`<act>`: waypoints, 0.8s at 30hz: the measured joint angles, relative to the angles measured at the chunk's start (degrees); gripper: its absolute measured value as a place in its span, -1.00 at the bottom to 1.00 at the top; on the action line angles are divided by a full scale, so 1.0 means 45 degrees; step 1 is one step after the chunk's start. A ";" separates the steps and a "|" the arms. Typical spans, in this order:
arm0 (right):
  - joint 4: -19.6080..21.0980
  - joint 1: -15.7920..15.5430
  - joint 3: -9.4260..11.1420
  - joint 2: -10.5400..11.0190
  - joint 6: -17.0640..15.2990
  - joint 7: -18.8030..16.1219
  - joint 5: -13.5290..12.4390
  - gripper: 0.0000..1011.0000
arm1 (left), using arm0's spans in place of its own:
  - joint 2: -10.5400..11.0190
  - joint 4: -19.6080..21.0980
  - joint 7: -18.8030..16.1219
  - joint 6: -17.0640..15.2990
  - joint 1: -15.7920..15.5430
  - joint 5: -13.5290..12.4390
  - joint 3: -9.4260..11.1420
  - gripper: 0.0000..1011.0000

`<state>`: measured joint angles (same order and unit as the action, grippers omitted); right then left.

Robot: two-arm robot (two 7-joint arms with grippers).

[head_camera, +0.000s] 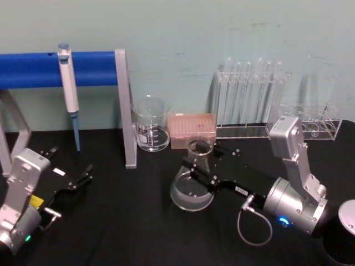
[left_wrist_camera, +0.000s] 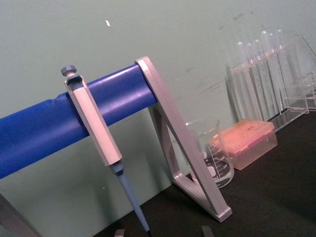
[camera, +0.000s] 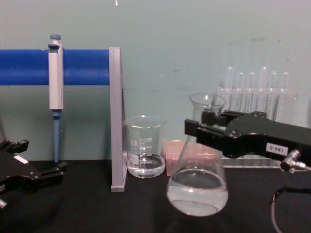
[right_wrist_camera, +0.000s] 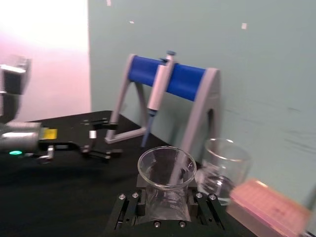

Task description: Grasp the erlenmeyer flask with one hand, shake it three times, then place it back.

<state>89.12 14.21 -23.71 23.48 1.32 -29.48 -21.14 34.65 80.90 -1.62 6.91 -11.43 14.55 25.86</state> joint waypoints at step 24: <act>0.0118 0.0095 -0.0534 0.0323 0.0470 -0.0064 -0.0389 -0.10 | 0.0000 0.0000 0.0000 0.0000 0.0000 -0.0001 0.0000 0.98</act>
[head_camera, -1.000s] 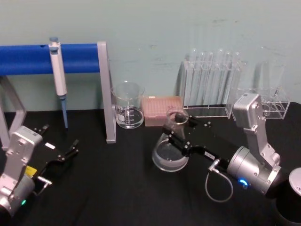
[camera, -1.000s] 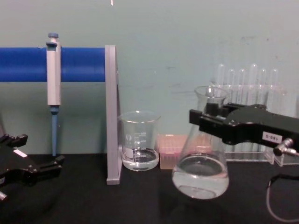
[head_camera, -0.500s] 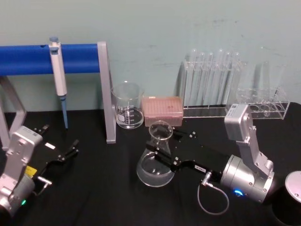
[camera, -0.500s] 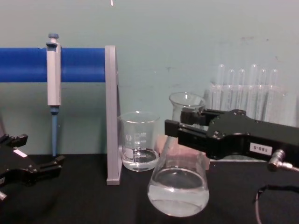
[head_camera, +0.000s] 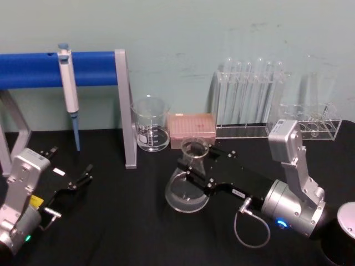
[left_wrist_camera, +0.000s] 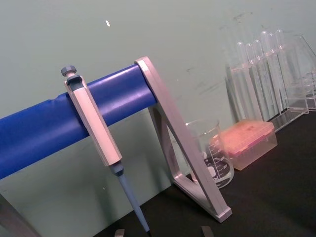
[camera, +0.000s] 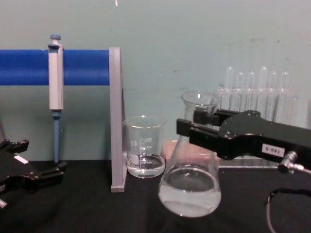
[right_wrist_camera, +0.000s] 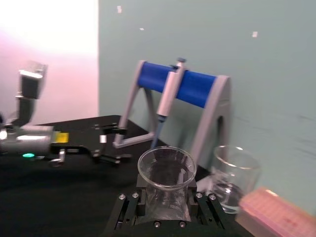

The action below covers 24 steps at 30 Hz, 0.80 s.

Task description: Grasp the erlenmeyer flask with one hand, shake it three times, then place it back.

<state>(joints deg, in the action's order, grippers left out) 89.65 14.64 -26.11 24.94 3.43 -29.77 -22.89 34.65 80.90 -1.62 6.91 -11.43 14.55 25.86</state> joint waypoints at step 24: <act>-0.0071 -0.0796 0.2248 -0.0721 -0.0631 0.3522 0.1282 -0.10 | 0.0000 0.0000 0.0000 0.0000 -0.0001 0.0000 0.0000 0.98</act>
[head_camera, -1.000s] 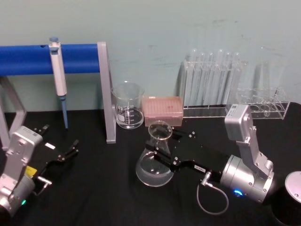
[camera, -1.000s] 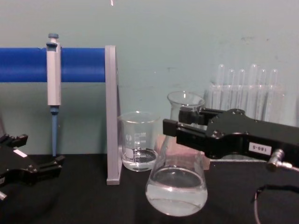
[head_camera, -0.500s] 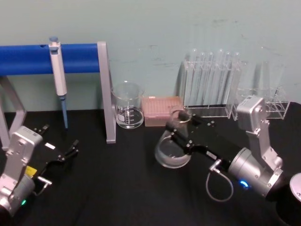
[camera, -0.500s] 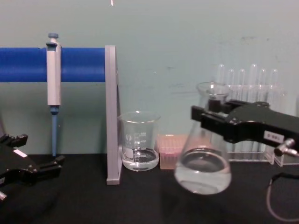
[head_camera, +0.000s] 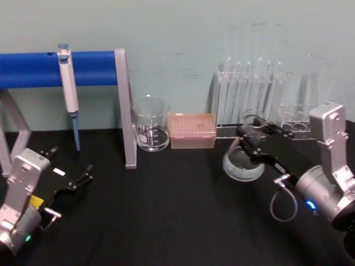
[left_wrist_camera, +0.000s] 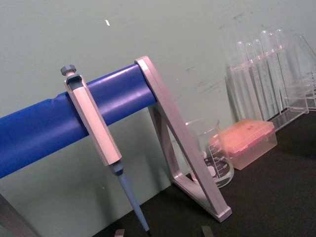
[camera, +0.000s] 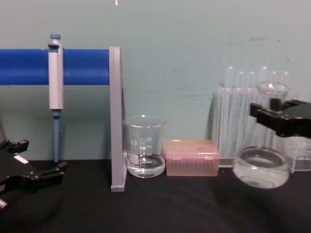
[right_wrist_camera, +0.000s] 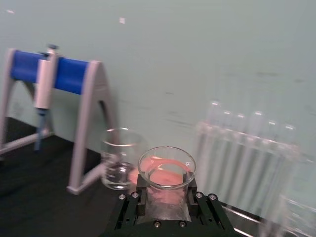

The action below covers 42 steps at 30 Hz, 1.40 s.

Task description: Grasp the erlenmeyer flask with one hand, shake it three times, then place it back.

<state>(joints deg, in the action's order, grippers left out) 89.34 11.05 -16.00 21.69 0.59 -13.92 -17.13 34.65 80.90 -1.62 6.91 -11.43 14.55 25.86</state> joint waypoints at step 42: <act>-0.0010 0.0289 -0.0738 -0.0303 -0.0191 -0.2480 0.0329 -0.10 | 0.0000 0.0000 0.0000 0.0000 0.0001 0.0001 -0.0001 0.98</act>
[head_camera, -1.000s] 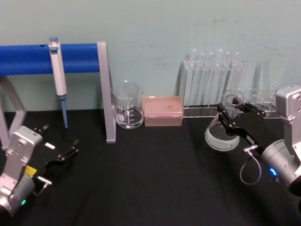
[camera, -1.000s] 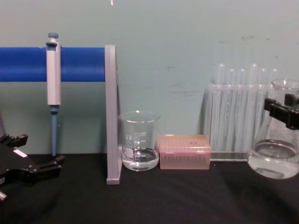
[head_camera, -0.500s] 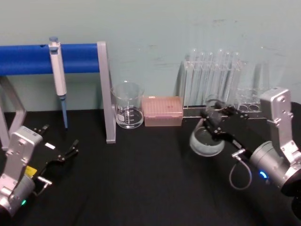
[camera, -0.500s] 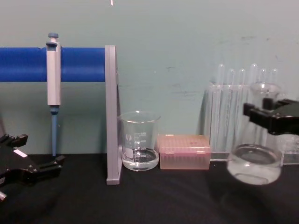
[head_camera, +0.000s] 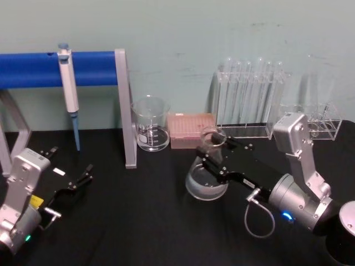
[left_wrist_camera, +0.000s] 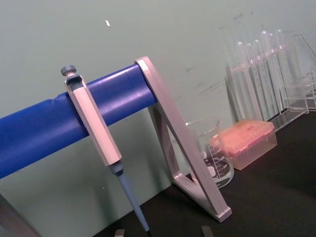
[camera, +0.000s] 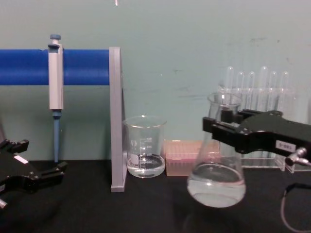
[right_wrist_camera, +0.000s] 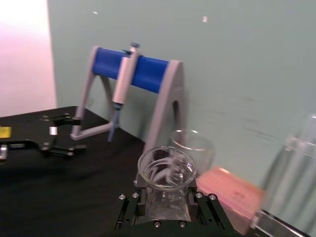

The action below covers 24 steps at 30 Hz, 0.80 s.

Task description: Grasp the erlenmeyer flask with one hand, shake it three times, then place it back.

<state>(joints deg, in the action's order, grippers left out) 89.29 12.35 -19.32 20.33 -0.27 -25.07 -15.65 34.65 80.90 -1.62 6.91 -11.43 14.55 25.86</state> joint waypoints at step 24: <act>-0.0138 0.0515 -0.1176 0.0453 0.0346 -0.0908 -0.0979 -0.10 | 0.0000 0.0000 0.0000 0.0000 -0.0001 -0.0001 0.0001 0.98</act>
<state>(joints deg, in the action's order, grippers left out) 88.67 14.67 -24.61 22.37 1.28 -29.16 -20.05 34.65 80.90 -1.62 6.91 -11.43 14.55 25.86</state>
